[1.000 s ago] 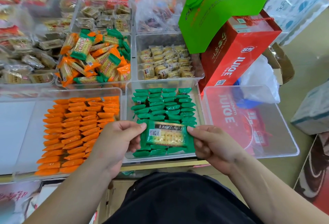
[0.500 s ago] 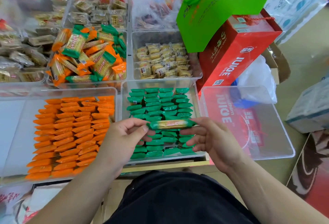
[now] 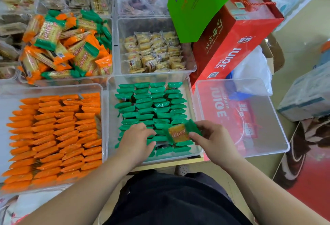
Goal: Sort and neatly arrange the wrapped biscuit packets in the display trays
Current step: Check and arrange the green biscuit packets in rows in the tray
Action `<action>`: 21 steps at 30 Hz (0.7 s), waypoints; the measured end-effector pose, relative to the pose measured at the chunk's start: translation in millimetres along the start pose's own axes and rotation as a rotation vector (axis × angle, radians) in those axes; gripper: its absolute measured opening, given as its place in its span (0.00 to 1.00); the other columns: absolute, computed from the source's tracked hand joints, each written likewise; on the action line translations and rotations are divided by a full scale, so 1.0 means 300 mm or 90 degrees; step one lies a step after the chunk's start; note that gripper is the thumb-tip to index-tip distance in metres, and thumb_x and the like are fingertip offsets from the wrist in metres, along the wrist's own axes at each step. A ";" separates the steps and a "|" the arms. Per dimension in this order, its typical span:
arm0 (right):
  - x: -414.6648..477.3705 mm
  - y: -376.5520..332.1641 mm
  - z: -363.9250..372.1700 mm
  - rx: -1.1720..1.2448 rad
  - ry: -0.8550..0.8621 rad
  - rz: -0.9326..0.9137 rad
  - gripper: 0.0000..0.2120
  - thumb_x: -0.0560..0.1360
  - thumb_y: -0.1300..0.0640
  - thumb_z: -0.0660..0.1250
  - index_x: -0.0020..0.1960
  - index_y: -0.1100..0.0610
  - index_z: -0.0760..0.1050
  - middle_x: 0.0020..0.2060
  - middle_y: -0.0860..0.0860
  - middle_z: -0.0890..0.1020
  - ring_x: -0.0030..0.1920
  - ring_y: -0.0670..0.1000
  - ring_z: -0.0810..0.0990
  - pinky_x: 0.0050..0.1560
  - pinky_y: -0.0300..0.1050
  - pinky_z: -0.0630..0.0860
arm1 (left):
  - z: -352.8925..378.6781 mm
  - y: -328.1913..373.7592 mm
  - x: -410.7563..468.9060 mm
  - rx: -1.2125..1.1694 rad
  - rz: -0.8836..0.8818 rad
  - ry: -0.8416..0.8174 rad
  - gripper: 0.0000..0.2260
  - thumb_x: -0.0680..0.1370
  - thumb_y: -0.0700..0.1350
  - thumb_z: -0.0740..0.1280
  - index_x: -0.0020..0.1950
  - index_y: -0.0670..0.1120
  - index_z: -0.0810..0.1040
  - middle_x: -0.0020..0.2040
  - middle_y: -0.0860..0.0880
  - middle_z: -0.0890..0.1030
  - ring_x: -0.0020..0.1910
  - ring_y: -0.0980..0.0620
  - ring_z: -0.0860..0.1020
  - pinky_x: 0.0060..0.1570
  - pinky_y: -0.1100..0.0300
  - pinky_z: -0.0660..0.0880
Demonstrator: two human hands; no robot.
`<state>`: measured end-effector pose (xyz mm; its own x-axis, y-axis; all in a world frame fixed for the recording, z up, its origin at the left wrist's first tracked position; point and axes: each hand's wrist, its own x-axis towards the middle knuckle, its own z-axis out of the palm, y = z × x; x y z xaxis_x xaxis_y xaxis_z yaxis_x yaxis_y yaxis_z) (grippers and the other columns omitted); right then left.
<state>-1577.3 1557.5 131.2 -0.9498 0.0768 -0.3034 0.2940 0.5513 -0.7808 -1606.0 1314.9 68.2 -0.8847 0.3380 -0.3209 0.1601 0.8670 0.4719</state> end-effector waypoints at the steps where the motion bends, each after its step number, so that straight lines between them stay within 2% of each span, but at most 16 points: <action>1: 0.003 0.013 0.001 -0.060 -0.026 -0.048 0.09 0.75 0.58 0.75 0.55 0.51 0.83 0.40 0.40 0.83 0.38 0.41 0.80 0.40 0.40 0.76 | 0.015 -0.004 0.013 0.022 0.001 -0.026 0.16 0.78 0.55 0.69 0.65 0.54 0.80 0.49 0.53 0.73 0.55 0.49 0.73 0.55 0.54 0.70; 3: 0.012 0.035 0.008 -0.145 -0.081 -0.158 0.11 0.74 0.57 0.75 0.56 0.53 0.83 0.44 0.40 0.81 0.41 0.35 0.77 0.45 0.33 0.72 | 0.030 0.003 0.034 0.063 0.005 -0.057 0.16 0.78 0.58 0.68 0.64 0.56 0.79 0.48 0.54 0.70 0.54 0.50 0.72 0.54 0.53 0.69; 6: 0.026 0.045 0.018 -0.208 -0.166 -0.273 0.12 0.74 0.57 0.73 0.57 0.54 0.83 0.47 0.43 0.81 0.44 0.37 0.77 0.49 0.30 0.72 | 0.045 0.019 0.061 0.106 -0.003 -0.038 0.14 0.78 0.59 0.68 0.61 0.57 0.79 0.47 0.55 0.69 0.55 0.50 0.72 0.57 0.52 0.68; 10: 0.041 0.056 0.054 -0.286 -0.188 -0.335 0.11 0.73 0.58 0.73 0.56 0.54 0.83 0.47 0.48 0.83 0.47 0.49 0.81 0.50 0.40 0.77 | 0.074 0.018 0.082 0.087 -0.006 0.018 0.11 0.78 0.55 0.68 0.59 0.56 0.81 0.49 0.55 0.74 0.55 0.50 0.73 0.55 0.53 0.65; 13: 0.048 0.080 0.099 -0.331 -0.197 -0.351 0.12 0.71 0.60 0.74 0.54 0.54 0.84 0.45 0.49 0.83 0.45 0.52 0.82 0.47 0.43 0.79 | 0.094 0.008 0.087 0.072 0.007 0.062 0.05 0.79 0.50 0.70 0.50 0.54 0.85 0.44 0.55 0.75 0.48 0.50 0.73 0.47 0.54 0.63; 16: 0.055 0.099 0.138 -0.356 -0.217 -0.325 0.13 0.70 0.62 0.74 0.54 0.54 0.84 0.45 0.50 0.83 0.44 0.55 0.82 0.45 0.49 0.82 | 0.107 -0.006 0.092 0.052 0.025 0.103 0.05 0.74 0.45 0.75 0.38 0.49 0.84 0.38 0.53 0.73 0.40 0.48 0.71 0.43 0.54 0.64; 19: 0.051 0.094 0.168 -0.396 -0.214 -0.323 0.12 0.70 0.60 0.72 0.53 0.55 0.85 0.43 0.51 0.83 0.41 0.56 0.82 0.42 0.48 0.82 | 0.087 -0.001 0.088 -0.022 0.048 0.147 0.05 0.71 0.42 0.78 0.36 0.47 0.84 0.40 0.52 0.77 0.41 0.47 0.73 0.42 0.53 0.71; 21: 0.049 0.083 0.179 -0.432 -0.227 -0.305 0.12 0.73 0.56 0.68 0.54 0.56 0.84 0.45 0.52 0.83 0.43 0.56 0.82 0.45 0.49 0.81 | 0.050 0.010 0.079 -0.070 0.050 0.160 0.05 0.72 0.42 0.77 0.37 0.46 0.83 0.43 0.51 0.80 0.44 0.47 0.76 0.46 0.53 0.74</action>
<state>-1578.1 1527.9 78.0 -0.8311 -0.4870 -0.2686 -0.3583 0.8382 -0.4111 -1619.8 1331.0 49.9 -0.9546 0.2890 -0.0726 0.1958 0.7921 0.5781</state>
